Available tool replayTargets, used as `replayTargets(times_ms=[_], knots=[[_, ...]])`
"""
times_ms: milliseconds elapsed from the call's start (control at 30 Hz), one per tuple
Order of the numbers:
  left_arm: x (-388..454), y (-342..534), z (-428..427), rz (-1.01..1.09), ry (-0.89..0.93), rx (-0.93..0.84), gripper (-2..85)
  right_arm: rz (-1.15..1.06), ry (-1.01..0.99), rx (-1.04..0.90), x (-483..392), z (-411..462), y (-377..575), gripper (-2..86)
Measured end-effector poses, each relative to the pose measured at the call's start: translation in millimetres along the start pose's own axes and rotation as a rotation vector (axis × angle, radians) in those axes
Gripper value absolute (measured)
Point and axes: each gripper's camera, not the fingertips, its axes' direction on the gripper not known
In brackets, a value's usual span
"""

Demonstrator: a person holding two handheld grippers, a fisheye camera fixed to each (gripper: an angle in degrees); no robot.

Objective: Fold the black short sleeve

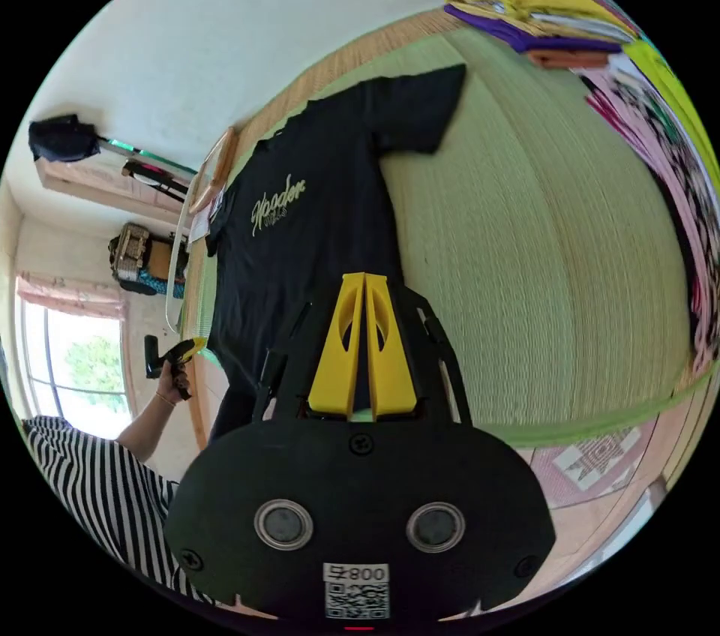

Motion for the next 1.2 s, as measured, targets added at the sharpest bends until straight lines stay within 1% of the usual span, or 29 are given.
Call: replayTargets(times_ms=[67,233,333,400,533,600,733,800,1000,1200], knots=[[-14.0,40.5,-3.6,-0.080,0.045,0.005,7.4,0.066,-0.023,-0.004,12.1,-10.0,30.9,0.5],[-20.4,75.5,-3.8,-0.084,0.020,0.003,8.6,0.128,-0.004,0.019,22.9,-24.6,71.4,2.4],[-19.8,77.5,-3.6,-0.063,-0.023,-0.006,8.9,0.131,0.054,0.005,24.1,-23.2,67.8,4.7],[-18.4,77.2,-2.1,-0.051,-0.037,-0.018,8.7,0.149,0.129,-0.012,25.6,-19.2,58.3,6.0],[-8.0,80.7,2.3,-0.023,-0.083,-0.045,8.3,0.138,0.181,-0.058,23.9,-4.7,43.2,6.9],[0.5,83.9,5.8,0.009,-0.096,-0.075,8.0,0.125,0.189,-0.123,21.6,12.8,36.7,6.7],[18.5,96.0,11.0,0.041,-0.238,-0.103,4.6,0.114,0.258,-0.111,14.8,17.3,34.3,5.4],[21.9,101.7,10.6,0.035,-0.245,-0.105,3.4,0.098,0.279,-0.125,13.2,18.8,31.7,3.8],[33.8,125.8,3.4,0.021,-0.207,-0.114,1.9,0.081,0.248,-0.171,15.1,16.3,33.3,0.8],[52.8,154.9,-14.5,0.030,-0.187,-0.086,1.6,0.072,0.183,-0.176,18.6,2.5,54.5,0.3]])
